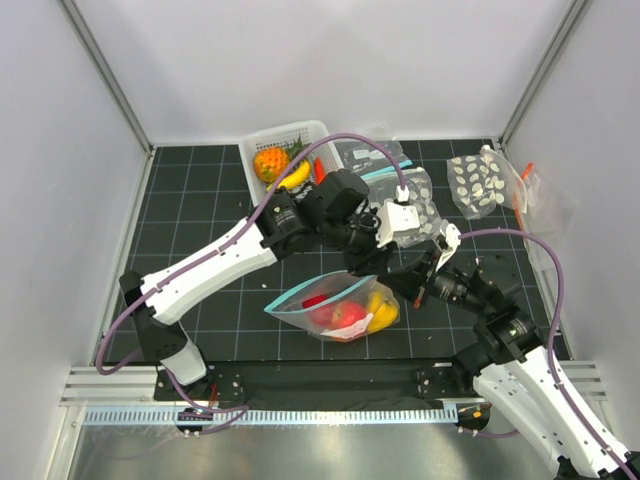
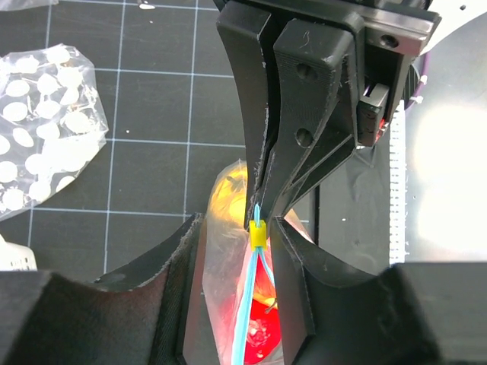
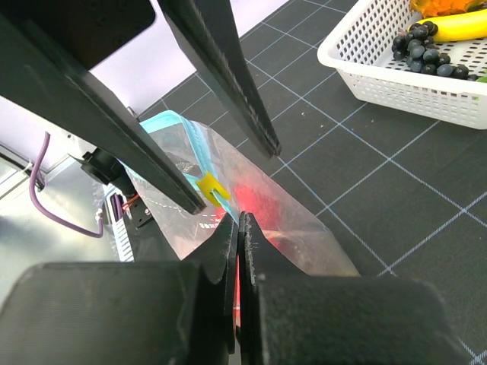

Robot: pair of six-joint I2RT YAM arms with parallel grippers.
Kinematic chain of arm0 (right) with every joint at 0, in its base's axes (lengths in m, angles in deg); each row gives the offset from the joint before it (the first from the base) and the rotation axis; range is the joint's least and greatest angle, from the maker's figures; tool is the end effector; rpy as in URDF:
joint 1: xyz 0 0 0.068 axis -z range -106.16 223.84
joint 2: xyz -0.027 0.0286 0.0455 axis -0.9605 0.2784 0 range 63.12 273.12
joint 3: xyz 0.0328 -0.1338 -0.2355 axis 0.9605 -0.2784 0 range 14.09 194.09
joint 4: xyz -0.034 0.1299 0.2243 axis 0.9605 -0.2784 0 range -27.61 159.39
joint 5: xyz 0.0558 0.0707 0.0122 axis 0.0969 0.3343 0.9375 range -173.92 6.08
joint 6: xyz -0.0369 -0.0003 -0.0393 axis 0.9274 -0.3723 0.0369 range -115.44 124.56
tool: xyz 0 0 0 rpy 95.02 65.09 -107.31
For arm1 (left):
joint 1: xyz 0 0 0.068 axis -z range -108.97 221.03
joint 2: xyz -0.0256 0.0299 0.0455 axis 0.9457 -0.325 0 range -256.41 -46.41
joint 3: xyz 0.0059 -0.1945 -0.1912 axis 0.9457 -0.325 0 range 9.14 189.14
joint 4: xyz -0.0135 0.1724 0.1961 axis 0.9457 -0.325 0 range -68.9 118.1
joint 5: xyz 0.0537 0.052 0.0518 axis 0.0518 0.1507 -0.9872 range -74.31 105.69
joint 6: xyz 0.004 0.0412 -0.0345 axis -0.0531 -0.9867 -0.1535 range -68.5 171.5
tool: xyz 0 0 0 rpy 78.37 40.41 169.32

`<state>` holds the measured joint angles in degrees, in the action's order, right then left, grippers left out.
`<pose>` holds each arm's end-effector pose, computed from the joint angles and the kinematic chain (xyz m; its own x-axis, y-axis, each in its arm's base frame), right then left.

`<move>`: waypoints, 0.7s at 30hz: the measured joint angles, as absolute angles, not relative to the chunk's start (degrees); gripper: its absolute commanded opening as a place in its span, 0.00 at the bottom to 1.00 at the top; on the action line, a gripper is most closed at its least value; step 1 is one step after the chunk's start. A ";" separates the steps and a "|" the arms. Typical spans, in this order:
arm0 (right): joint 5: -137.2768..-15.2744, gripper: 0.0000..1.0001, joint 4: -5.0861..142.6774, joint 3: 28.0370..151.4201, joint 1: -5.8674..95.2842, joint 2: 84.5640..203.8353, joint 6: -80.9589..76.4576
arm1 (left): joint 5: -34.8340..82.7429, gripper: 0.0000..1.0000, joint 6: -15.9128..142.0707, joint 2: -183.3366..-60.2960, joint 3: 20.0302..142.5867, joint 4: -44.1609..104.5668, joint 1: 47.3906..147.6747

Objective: Place the food in the zip-top bag and seal the zipper
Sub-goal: Zip the zipper food storage bag at the center of the board.

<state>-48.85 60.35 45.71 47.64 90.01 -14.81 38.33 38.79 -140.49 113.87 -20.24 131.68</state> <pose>0.1044 0.0742 0.3051 -0.3541 0.1284 -0.9264 -0.8034 0.4652 0.3716 0.1612 -0.3144 0.4157 -0.0825 0.5609 -0.8238 0.9963 0.0651 -0.0554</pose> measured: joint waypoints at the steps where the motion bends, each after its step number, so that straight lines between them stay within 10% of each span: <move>1: -48.87 0.01 60.33 45.71 47.64 89.99 -14.81 | 38.33 0.40 38.72 -140.71 113.91 -20.30 131.72; 7: -49.09 0.01 60.29 45.73 47.64 89.99 -14.81 | 38.41 0.08 38.53 -141.43 113.93 -20.72 131.83; 21: -51.84 0.01 58.58 45.73 47.53 87.26 -14.83 | 37.78 0.00 37.50 -141.43 114.06 -20.96 132.31</move>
<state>-51.84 58.58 45.73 47.53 87.26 -14.83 37.78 37.50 -141.43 114.06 -20.96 132.31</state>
